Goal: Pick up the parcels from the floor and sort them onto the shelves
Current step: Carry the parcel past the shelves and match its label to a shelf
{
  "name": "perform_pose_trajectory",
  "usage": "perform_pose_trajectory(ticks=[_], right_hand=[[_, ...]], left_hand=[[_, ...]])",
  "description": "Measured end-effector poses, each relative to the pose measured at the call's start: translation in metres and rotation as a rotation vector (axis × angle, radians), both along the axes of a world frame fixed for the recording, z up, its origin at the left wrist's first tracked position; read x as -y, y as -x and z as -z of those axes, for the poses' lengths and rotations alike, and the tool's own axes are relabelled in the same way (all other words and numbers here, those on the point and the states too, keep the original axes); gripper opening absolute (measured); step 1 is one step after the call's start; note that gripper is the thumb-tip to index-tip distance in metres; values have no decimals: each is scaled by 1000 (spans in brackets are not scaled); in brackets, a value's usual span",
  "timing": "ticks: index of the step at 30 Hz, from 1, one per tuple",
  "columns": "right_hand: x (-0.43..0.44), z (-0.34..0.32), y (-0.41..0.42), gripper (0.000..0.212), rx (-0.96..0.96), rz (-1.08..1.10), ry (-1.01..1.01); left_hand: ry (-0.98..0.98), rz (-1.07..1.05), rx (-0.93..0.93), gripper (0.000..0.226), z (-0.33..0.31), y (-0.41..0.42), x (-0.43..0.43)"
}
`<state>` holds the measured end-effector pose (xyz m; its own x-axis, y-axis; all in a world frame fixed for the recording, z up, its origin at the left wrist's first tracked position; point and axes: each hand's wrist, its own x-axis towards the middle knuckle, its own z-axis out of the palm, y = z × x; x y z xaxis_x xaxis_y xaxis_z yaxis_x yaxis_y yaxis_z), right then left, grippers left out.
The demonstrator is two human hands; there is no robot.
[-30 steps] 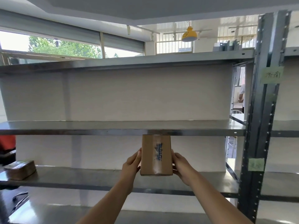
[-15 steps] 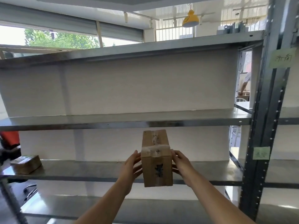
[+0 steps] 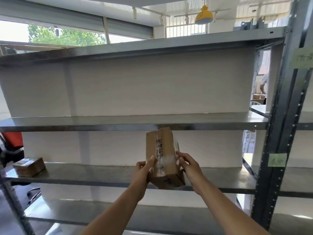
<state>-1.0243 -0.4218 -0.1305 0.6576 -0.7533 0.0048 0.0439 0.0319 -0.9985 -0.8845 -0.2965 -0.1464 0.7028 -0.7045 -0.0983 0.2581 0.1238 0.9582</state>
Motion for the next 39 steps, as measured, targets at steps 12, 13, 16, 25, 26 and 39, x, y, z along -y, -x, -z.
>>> perform_pose_trajectory(ticks=[12, 13, 16, 25, 26, 39], right_hand=[[28, -27, 9, 86, -93, 151, 81], [29, -32, 9, 94, -82, 128, 57], [31, -43, 6, 78, -14, 69, 9], [42, -54, 3, 33, 111, 88, 3], [43, -55, 5, 36, 113, 73, 14], [76, -62, 18, 87, 86, -217, 87]], left_hand=[[179, 75, -110, 63, -7, -8, 20], [195, 77, -128, 66, -9, -9, 22], [224, 55, -181, 57, -17, -10, 30], [279, 9, -103, 30, -26, -20, 37], [277, -5, -60, 26, -27, -22, 36], [280, 351, -10, 75, -49, -46, 13]])
